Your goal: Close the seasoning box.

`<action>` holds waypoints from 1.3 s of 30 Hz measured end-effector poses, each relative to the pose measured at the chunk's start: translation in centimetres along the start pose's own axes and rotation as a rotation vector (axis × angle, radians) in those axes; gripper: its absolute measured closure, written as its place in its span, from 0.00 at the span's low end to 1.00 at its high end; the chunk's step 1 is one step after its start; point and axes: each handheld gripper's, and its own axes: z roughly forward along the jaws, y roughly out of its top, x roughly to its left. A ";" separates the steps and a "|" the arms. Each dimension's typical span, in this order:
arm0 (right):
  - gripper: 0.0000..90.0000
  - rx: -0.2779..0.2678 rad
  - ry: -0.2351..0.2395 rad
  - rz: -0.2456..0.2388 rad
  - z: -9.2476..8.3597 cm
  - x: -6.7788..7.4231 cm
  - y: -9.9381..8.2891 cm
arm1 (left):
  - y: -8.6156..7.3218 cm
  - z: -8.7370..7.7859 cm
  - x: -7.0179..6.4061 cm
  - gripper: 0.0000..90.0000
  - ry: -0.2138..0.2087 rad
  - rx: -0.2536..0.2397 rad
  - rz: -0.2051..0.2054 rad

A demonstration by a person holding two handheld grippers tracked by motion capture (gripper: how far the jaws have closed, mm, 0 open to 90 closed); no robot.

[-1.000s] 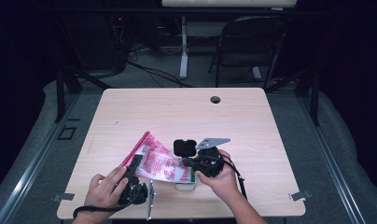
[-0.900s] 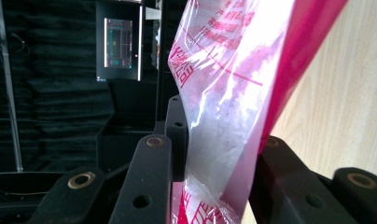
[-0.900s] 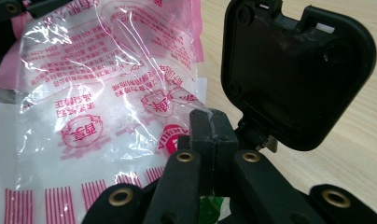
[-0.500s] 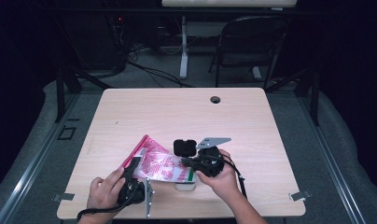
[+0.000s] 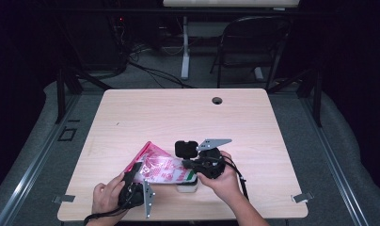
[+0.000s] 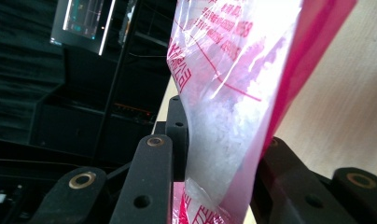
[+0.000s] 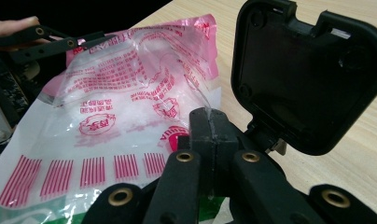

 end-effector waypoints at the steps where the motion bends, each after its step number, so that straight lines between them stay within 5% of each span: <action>1: 1.00 0.000 0.001 0.000 0.0 0.0 0.0 | -0.1 0.1 -0.1 0.85 -0.013 -0.001 -0.021; 16: 1.00 0.002 0.005 -0.007 0.0 0.2 0.2 | -0.6 0.9 -1.0 0.85 -0.075 -0.006 -0.118; 37: 1.00 -0.016 0.007 -0.008 0.0 0.4 0.3 | -1.0 1.1 -1.3 0.86 -0.107 -0.013 -0.135; 39: 0.97 -0.014 0.015 0.000 0.1 0.4 0.3 | -1.2 1.3 -1.3 0.86 -0.129 -0.023 -0.171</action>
